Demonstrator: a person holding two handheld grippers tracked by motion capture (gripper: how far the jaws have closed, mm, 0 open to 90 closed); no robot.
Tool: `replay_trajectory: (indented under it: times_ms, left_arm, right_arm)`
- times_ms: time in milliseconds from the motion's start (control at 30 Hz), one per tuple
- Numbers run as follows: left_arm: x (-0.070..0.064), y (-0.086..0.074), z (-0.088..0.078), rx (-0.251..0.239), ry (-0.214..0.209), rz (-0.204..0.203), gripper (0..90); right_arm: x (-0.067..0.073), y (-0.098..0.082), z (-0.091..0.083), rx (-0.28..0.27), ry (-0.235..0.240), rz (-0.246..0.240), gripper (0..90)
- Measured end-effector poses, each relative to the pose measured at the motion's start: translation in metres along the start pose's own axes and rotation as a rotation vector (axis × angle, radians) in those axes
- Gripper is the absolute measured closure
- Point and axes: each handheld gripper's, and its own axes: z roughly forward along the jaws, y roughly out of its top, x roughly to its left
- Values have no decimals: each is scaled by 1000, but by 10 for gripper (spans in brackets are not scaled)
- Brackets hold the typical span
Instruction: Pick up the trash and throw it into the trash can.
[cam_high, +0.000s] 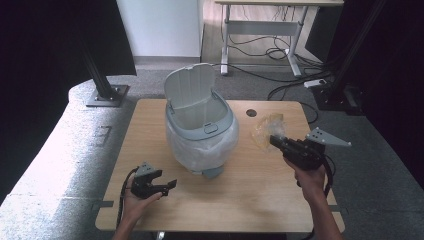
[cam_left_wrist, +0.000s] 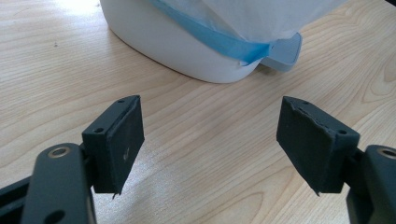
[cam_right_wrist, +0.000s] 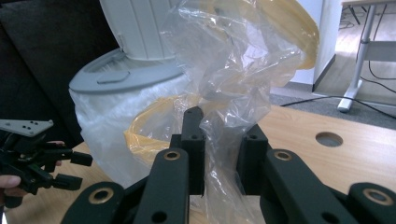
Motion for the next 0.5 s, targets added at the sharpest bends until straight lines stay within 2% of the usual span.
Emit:
replay_trajectory:
  times_ms: [233, 500]
  left_arm:
    - [1, 0, -1, -2, -4, -2, 232]
    - [2, 0, -1, -2, -7, -6, 232]
  right_arm:
    - [10, 15, 6, -16, 19, -14, 771]
    - [13, 26, 13, -21, 28, -11, 771]
